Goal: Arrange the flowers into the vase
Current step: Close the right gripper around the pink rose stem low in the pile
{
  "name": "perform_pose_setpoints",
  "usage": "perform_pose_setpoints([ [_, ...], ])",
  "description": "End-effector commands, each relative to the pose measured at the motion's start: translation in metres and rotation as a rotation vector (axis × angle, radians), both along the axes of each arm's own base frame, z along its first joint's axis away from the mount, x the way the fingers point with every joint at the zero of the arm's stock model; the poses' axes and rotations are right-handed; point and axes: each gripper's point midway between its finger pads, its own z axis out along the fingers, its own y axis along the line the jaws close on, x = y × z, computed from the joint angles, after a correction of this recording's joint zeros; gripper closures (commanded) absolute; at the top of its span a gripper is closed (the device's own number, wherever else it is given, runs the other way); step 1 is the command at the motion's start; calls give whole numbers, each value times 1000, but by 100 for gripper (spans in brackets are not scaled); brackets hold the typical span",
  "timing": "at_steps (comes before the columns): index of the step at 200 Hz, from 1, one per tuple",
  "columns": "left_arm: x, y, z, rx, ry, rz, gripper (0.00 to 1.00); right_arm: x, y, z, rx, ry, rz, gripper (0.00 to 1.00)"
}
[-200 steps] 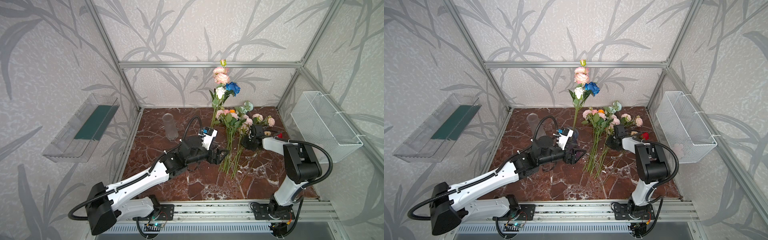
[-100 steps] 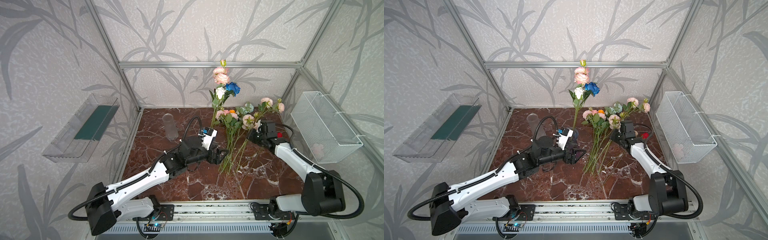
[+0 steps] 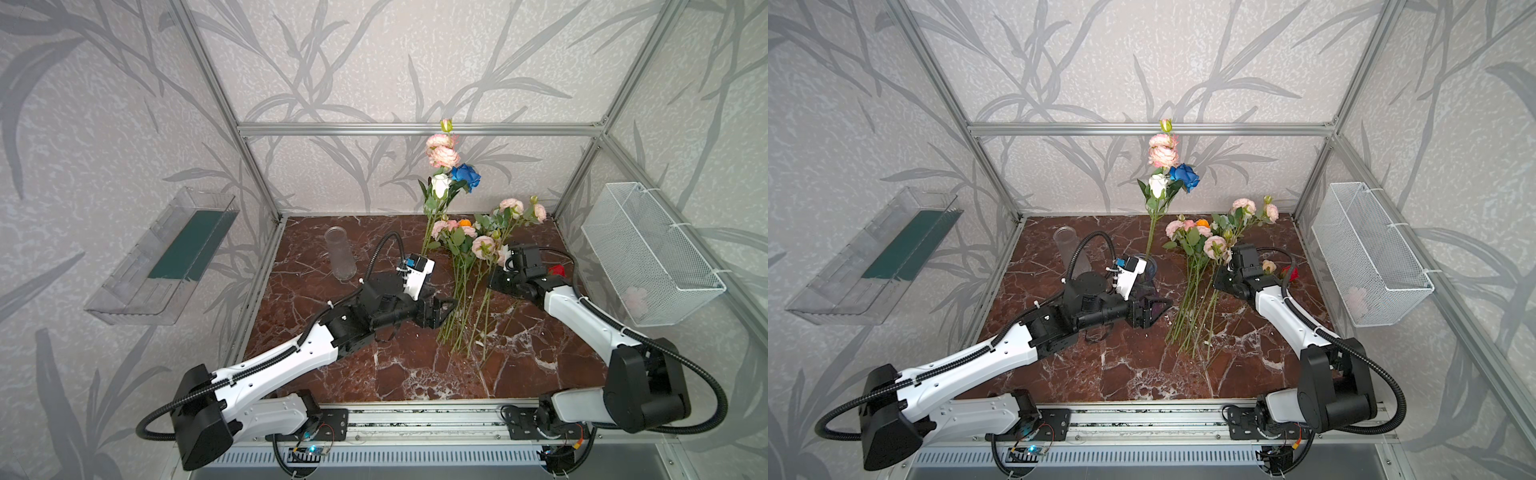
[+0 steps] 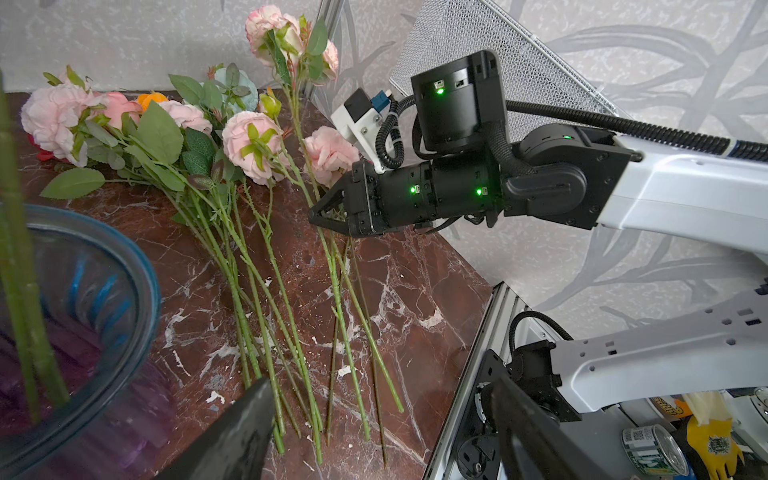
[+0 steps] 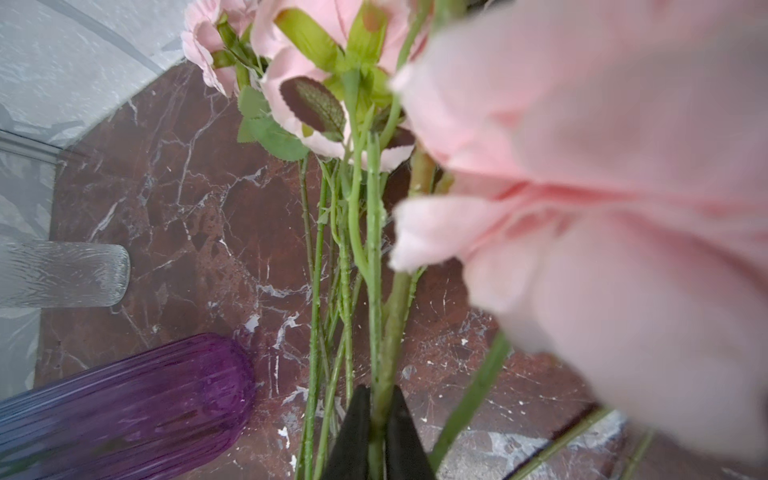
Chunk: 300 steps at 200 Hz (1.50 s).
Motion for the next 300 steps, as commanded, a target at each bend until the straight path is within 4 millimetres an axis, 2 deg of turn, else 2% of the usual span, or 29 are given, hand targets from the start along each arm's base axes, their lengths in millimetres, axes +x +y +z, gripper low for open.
perform_pose_setpoints([
  [1,-1,1,17,-19,-38,1,17,3,8,0,2,-5,53,76],
  [27,-1,0,17,-17,-39,0,17,-1,5,3,-7,-17,45,70],
  [58,-2,0,16,-18,-36,-2,17,-11,0,2,-22,-5,32,69],
  [89,-3,-1,18,-21,-37,-6,17,-26,-3,-22,-25,61,28,73],
  [103,-2,-1,16,-18,-34,-4,17,-34,1,-32,-2,98,37,76],
  [130,-3,-2,15,-16,-32,-8,17,-55,11,-57,60,189,72,75],
  [147,-3,-2,15,-19,-28,-10,17,-67,18,-63,78,215,110,71],
  [180,-4,-4,12,-18,-15,-17,17,-87,24,-72,67,255,144,71],
  [228,-4,-5,12,-17,-15,-17,17,-93,26,-94,68,309,154,81],
  [256,-4,-4,13,-13,-22,-15,17,-94,26,-91,71,305,159,90],
  [300,-4,-4,12,-14,-22,-16,17,-90,20,-64,34,225,154,99],
])
